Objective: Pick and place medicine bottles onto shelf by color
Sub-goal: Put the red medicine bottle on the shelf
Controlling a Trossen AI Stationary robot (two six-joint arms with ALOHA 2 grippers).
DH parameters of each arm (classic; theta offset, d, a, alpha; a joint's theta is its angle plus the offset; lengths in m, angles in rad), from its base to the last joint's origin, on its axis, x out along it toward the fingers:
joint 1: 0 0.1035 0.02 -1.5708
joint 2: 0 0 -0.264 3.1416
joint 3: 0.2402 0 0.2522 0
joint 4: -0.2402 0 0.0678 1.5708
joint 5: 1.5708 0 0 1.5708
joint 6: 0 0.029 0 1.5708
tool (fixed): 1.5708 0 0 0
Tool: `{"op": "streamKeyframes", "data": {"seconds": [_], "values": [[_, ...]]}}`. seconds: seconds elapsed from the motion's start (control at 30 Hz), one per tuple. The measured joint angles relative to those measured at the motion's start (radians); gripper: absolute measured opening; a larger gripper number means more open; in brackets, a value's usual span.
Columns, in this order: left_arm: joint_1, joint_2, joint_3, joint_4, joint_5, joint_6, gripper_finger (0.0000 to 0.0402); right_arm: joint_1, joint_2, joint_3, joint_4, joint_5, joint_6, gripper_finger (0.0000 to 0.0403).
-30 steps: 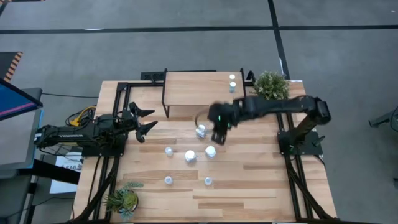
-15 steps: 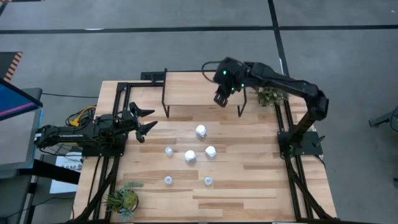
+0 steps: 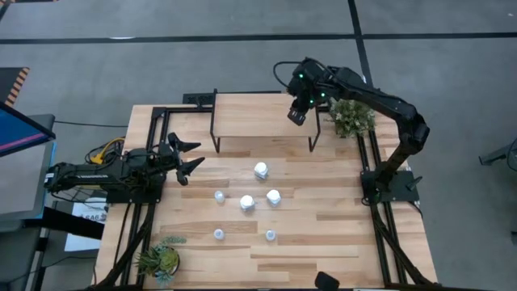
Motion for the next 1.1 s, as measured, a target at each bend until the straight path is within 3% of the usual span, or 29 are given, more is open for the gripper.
{"op": "streamKeyframes", "data": {"seconds": [0.43,0.6,0.87,1.1], "values": [[0.0,0.0,0.0,0.0,-0.001,0.0,0.0261,0.026,0.04,0.004,0.17,-0.024,0.002,0.0103],[0.0,0.0,0.0,0.0,-0.001,-0.009,0.0261,0.044,0.158,0.109,0.064,-0.031,-0.02,0.0103],[0.0,0.0,0.0,0.0,0.0,-0.022,0.0261,0.031,0.272,0.366,-0.231,0.072,-0.061,0.0103],[0.0,0.0,0.0,0.0,0.0,-0.017,0.0261,0.019,0.281,0.346,-0.285,0.087,-0.054,0.0103]]}}
